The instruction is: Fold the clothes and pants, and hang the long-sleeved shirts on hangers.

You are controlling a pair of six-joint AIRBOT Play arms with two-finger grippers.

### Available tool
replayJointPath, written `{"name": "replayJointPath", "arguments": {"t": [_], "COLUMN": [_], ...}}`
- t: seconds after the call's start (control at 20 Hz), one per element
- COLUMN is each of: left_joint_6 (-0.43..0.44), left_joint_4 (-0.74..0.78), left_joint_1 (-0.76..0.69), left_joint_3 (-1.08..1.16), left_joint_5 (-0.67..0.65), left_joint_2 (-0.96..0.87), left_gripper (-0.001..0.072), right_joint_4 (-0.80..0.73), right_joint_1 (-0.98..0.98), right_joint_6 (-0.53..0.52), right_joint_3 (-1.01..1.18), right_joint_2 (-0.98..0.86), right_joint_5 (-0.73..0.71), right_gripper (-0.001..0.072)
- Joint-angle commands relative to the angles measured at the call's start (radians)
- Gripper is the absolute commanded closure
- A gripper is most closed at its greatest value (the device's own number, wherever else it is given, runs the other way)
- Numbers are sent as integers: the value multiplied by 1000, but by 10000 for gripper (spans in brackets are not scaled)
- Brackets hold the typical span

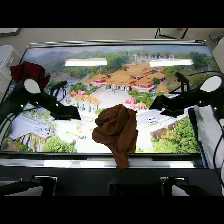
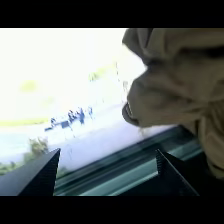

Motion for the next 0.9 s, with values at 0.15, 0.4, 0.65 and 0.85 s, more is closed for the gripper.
{"name": "replayJointPath", "arguments": {"t": [0.15,0.4,0.65,0.85], "left_joint_6": [89,88,56,56], "left_joint_4": [-232,-284,-301,-301], "left_joint_1": [-91,-182,-198,-198], "left_joint_3": [-338,-357,-356,-356], "left_joint_5": [346,431,481,478], "left_joint_2": [-1,-63,-70,-68], "left_gripper": [1,34,470,681], "right_joint_4": [116,100,143,253], "right_joint_1": [1,4,114,178], "right_joint_6": [-38,-89,-145,-163], "right_joint_3": [-26,-78,-142,-142], "right_joint_2": [-168,-182,-241,-314], "right_joint_5": [-31,-58,-143,-203], "right_gripper": [1,2,-5,-1]}}
